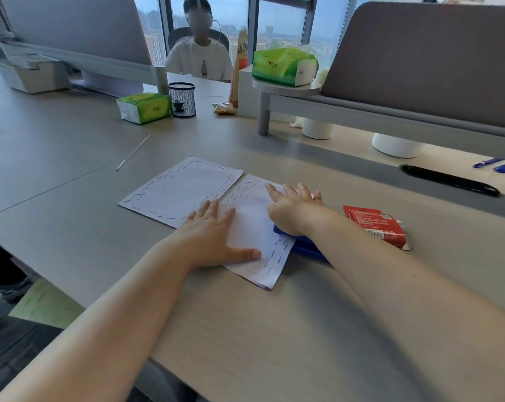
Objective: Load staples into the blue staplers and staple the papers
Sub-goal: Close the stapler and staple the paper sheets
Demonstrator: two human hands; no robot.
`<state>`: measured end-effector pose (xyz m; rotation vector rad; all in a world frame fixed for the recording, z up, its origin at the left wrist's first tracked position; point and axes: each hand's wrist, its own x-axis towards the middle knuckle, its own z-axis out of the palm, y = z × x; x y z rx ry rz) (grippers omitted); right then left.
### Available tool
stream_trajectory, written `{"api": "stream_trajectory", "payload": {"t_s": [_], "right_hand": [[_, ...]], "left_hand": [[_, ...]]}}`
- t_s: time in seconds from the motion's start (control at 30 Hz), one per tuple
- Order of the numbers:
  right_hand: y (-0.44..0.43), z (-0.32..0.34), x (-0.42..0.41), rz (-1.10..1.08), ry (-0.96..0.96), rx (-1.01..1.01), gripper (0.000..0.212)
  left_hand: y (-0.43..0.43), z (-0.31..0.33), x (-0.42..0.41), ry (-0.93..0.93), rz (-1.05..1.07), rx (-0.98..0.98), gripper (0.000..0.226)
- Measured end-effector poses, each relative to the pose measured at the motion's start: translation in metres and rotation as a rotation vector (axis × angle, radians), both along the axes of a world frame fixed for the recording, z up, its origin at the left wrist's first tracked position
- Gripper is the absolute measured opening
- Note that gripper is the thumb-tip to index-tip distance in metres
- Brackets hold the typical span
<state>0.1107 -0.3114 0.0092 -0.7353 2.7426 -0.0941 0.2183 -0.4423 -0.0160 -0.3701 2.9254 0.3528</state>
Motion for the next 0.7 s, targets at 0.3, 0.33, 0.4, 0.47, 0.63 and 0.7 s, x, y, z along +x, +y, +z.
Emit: {"api": "stream_trajectory", "payload": {"t_s": [0.3,0.33,0.4,0.47,0.63,0.7], "right_hand": [[-0.001,0.001,0.001,-0.003,-0.014,0.026,0.061],[-0.001,0.0,0.001,0.003,-0.009,0.026,0.061],[0.0,-0.001,0.001,0.007,-0.016,0.004,0.064],[0.0,-0.002,0.001,0.005,-0.016,-0.01,0.065],[-0.003,-0.007,-0.005,0.002,-0.024,-0.007,0.065],[-0.003,-0.008,-0.006,0.005,-0.021,-0.017,0.065]], "left_hand": [[0.004,0.005,0.003,0.116,0.033,0.115,0.111],[0.004,0.005,0.002,0.151,0.041,0.137,0.11],[0.002,0.006,0.0,0.23,0.066,0.167,0.106],[0.0,0.008,-0.002,0.303,0.1,0.173,0.096],[-0.005,0.007,-0.005,0.395,0.217,0.164,0.082],[-0.008,0.006,-0.006,0.398,0.273,0.131,0.077]]}}
